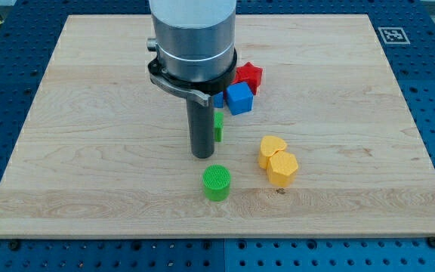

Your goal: Place the green circle below the blue cube

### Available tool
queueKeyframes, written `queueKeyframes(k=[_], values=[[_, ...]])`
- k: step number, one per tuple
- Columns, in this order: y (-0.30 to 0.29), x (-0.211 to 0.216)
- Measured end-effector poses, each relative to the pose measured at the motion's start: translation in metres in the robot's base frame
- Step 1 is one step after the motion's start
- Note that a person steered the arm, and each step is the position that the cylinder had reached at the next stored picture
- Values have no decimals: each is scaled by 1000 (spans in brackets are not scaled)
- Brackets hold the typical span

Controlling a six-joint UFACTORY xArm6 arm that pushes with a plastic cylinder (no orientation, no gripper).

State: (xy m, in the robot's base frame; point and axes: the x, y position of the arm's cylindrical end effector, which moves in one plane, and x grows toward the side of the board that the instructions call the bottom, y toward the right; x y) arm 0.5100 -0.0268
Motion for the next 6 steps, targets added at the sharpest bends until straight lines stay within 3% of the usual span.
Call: queueKeyframes(k=[5,6], values=[[3,-34],[6,-25]])
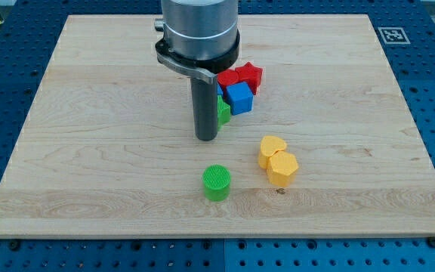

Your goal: Place the green circle below the blue cube

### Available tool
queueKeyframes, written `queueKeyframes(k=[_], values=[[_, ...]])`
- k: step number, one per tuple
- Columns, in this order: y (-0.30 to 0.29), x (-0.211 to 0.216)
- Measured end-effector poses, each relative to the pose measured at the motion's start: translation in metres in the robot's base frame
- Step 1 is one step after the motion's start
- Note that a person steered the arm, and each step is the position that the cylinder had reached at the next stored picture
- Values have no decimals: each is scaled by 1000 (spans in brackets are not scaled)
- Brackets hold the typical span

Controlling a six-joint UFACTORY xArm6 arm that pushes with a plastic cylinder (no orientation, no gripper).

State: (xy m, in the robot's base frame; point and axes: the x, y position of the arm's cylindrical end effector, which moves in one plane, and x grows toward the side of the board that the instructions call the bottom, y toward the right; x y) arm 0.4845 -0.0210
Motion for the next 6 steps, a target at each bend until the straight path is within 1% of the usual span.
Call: queueKeyframes(k=[2,3,6], values=[[27,-1],[27,18],[15,40]])
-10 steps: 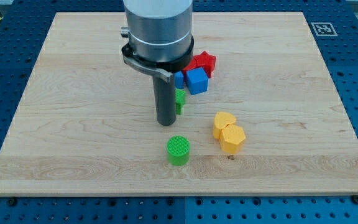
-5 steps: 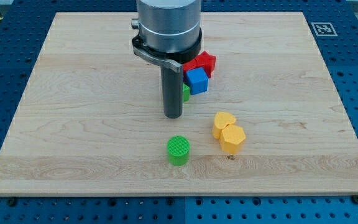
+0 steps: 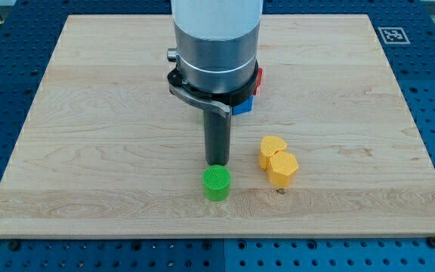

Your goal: Place the green circle below the blue cube

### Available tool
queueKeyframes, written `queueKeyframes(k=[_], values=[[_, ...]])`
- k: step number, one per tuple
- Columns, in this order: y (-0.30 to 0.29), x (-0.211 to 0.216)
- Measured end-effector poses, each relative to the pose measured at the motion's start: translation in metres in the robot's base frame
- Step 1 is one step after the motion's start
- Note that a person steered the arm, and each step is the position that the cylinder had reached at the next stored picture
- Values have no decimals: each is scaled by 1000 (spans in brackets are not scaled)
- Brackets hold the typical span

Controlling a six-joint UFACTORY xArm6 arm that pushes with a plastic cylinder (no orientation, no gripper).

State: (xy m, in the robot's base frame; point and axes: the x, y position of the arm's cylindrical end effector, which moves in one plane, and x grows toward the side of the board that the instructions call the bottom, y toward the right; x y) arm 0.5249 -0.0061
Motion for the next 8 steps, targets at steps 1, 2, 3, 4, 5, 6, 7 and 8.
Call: queueKeyframes(k=[1,2,3,4,5,6,7,8], values=[[0,0],[-11,0],[-29,-1],[-44,-2],[-44,27],[-44,37],[-34,53],[-10,65]])
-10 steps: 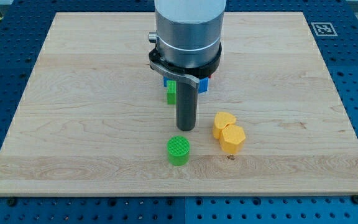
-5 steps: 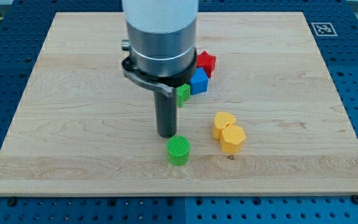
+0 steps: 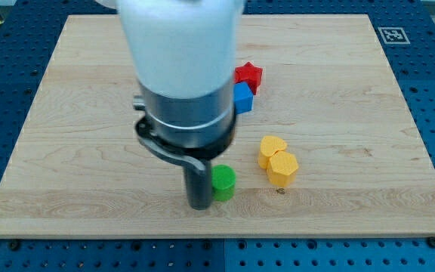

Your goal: Place the green circle below the blue cube

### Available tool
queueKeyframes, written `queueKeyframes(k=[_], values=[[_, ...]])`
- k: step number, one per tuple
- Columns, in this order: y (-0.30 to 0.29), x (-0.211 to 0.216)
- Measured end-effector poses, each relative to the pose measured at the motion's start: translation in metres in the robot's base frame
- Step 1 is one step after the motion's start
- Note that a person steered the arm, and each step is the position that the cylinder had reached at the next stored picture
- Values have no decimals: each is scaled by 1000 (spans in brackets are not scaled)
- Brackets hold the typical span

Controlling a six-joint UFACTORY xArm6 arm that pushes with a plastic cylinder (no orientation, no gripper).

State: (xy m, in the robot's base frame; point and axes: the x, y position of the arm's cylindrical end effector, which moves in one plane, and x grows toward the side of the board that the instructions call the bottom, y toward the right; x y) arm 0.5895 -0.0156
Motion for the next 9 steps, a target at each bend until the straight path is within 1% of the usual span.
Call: queueKeyframes(k=[1,3,4,6,7,8,9], values=[[23,1],[29,3],[47,3],[64,4],[65,7],[53,6],[29,-2]])
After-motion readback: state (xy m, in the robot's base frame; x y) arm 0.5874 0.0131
